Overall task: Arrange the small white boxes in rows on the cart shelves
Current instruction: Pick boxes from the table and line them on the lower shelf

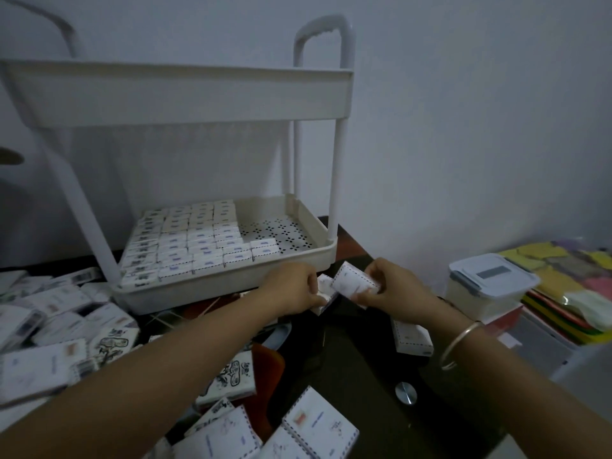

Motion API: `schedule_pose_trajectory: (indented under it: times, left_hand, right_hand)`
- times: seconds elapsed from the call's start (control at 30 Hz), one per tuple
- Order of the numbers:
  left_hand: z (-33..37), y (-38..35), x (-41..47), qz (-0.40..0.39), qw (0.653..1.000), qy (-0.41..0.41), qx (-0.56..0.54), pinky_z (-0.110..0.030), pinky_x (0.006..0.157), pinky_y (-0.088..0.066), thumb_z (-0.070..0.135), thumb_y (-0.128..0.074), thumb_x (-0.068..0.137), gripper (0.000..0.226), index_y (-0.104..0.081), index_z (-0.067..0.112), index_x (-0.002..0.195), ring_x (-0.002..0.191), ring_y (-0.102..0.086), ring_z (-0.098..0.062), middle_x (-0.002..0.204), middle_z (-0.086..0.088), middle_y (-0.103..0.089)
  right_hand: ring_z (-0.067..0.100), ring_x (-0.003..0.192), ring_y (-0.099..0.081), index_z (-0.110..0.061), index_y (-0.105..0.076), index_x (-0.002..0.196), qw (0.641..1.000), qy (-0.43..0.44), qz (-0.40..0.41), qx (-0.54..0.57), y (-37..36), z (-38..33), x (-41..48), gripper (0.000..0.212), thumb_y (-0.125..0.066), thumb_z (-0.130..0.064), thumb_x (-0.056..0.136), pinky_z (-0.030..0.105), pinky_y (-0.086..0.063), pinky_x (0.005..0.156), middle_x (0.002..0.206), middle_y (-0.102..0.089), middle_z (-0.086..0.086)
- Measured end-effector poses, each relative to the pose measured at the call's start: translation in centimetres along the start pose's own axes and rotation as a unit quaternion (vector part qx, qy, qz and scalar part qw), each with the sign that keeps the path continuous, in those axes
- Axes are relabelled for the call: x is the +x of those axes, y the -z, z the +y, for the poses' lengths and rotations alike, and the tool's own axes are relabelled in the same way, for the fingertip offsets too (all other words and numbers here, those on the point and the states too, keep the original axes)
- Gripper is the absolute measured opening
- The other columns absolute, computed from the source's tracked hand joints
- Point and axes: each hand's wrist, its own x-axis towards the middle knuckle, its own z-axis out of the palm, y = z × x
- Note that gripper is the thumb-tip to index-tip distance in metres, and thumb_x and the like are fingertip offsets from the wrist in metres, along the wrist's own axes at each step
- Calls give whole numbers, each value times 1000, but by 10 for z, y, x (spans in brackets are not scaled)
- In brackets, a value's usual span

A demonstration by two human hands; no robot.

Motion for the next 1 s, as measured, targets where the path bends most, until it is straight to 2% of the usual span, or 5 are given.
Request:
schedule_pose_trajectory:
  times: [0.2,0.5,0.63,0.73,1.0]
  left_hand:
    - [1,0,0,10,994,62,-85,-34,74,-53,23,-85,68,61,-44,20,113,96,-59,-17,107,-1,-61]
    - [-25,76,-7,165,978,34,-120,-32,85,-50,13,-73,76,59,-47,21,129,96,-58,-16,114,1,-59]
    - [-54,99,7,234,952,74,-185,-27,70,-50,12,-71,79,58,-43,21,130,97,-58,-18,106,2,-55]
    - [-72,104,19,265,945,66,-178,-28,77,-50,12,-70,79,47,-52,20,122,97,-59,-16,105,5,-58]
    - [-104,98,44,235,964,-30,-121,-22,83,-47,8,-65,84,38,-63,24,119,104,-59,-9,112,8,-64]
  right_hand:
    - [0,75,-62,-45,-47,93,994,19,48,93,7,-10,5,27,-71,-43,81,21,-56,61,85,-53,-27]
    - [1,79,-64,-40,-41,120,986,67,75,135,1,-30,15,42,-66,-30,88,15,-56,62,95,-50,-26]
    - [6,91,-64,-28,-48,113,980,62,92,163,-10,-45,26,38,-71,-29,84,32,-58,78,103,-62,-12]
    - [3,88,-64,-31,-52,109,976,82,88,180,-15,-62,37,31,-71,-27,85,23,-57,70,105,-64,-11]
    - [-2,86,-61,-29,-59,104,968,136,120,172,-19,-93,73,21,-68,-23,87,11,-50,65,101,-65,-15]
